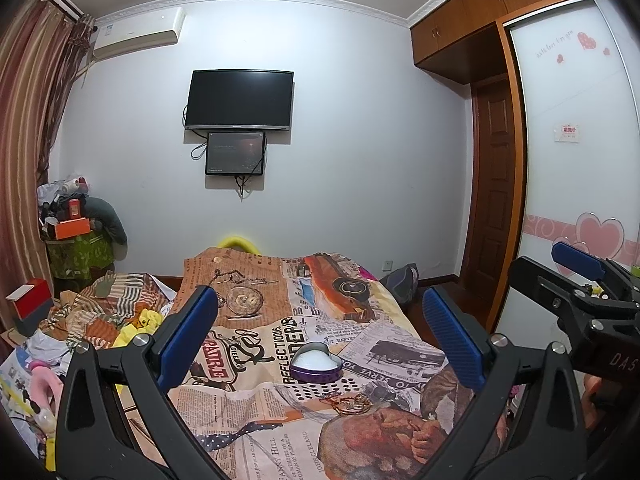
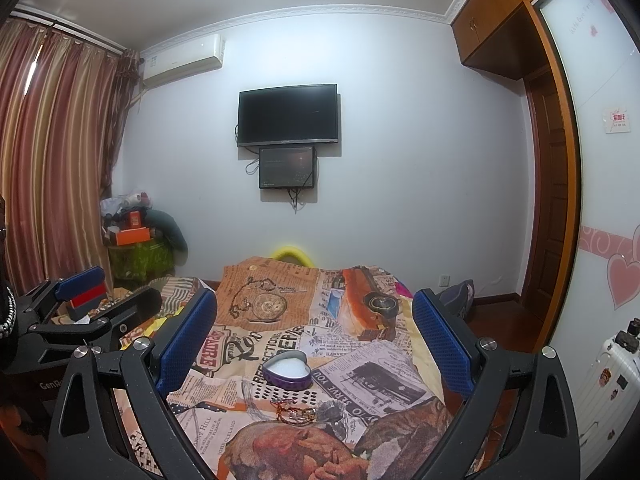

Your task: Organize jewelry

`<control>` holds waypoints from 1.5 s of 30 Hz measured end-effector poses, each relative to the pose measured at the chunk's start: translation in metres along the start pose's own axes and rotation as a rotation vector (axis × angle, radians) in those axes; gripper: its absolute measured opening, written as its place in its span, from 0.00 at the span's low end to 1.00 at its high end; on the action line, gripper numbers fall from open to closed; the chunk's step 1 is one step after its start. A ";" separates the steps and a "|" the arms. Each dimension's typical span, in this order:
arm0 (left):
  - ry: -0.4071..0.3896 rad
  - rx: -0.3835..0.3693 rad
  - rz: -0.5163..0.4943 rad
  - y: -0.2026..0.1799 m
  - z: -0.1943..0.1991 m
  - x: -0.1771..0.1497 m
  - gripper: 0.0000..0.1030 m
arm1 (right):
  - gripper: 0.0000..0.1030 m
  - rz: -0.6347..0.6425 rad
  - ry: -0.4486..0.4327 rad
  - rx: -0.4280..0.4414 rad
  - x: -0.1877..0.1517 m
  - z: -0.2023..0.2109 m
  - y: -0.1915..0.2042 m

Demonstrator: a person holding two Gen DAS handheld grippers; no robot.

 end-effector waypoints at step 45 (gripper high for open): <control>0.346 0.053 0.032 0.039 -0.116 -0.128 1.00 | 0.94 -0.030 0.368 -0.035 -0.120 -0.085 -0.037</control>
Point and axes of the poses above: each gripper's, at about its wrist camera, not at the fingertips, and z roughly against the way its jaws point, y to its left, x to its top, the point moved 4 cm from there along -z, roughly the way its jaws point, and after that the axes turned 12 degrees about -y, right-handed, at the moved point
